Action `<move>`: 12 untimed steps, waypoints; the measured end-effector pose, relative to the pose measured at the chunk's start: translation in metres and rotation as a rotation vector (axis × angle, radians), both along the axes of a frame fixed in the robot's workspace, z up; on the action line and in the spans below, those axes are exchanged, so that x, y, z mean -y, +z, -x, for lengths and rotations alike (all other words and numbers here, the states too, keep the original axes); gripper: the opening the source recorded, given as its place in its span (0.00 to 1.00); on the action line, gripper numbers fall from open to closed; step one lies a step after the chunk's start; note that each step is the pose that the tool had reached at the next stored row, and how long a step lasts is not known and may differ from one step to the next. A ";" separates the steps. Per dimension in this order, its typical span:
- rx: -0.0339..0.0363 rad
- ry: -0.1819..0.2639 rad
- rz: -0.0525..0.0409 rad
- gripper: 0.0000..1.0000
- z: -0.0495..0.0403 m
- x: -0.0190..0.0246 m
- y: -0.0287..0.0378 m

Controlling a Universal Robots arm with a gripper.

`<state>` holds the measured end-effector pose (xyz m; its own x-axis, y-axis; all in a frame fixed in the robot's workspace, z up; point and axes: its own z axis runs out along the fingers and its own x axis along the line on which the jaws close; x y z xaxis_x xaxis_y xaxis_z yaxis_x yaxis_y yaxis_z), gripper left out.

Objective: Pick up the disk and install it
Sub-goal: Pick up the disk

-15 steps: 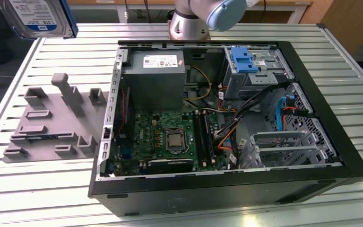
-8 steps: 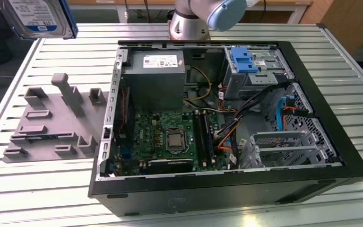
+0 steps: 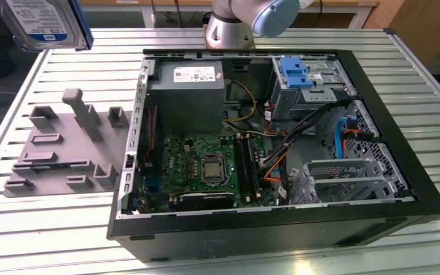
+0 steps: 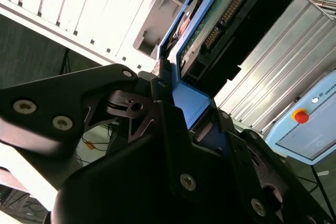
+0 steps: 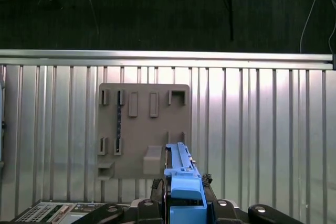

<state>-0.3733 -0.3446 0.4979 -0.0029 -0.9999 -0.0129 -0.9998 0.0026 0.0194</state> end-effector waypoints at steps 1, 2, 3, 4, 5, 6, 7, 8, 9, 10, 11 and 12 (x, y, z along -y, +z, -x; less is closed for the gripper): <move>0.0000 0.000 0.0008 0.36 0.0000 0.0011 0.0000; 0.0000 0.000 0.0017 0.36 0.0000 0.0020 0.0000; 0.0000 0.000 0.0027 0.36 -0.0001 0.0025 0.0000; 0.0001 0.000 0.0038 0.36 -0.0004 0.0027 -0.0001; 0.0000 0.000 0.0052 0.36 -0.0010 0.0028 0.0000; 0.0000 0.000 0.0063 0.36 -0.0019 0.0029 0.0000; 0.0001 0.000 0.0071 0.36 -0.0033 0.0029 0.0000; 0.0000 0.000 0.0077 0.36 -0.0048 0.0029 0.0000; 0.0000 0.000 0.0083 0.36 -0.0065 0.0029 0.0000; 0.0000 0.000 0.0087 0.36 -0.0079 0.0029 0.0000; 0.0000 0.000 0.0090 0.36 -0.0094 0.0029 0.0000; 0.0000 0.000 0.0092 0.36 -0.0108 0.0029 0.0000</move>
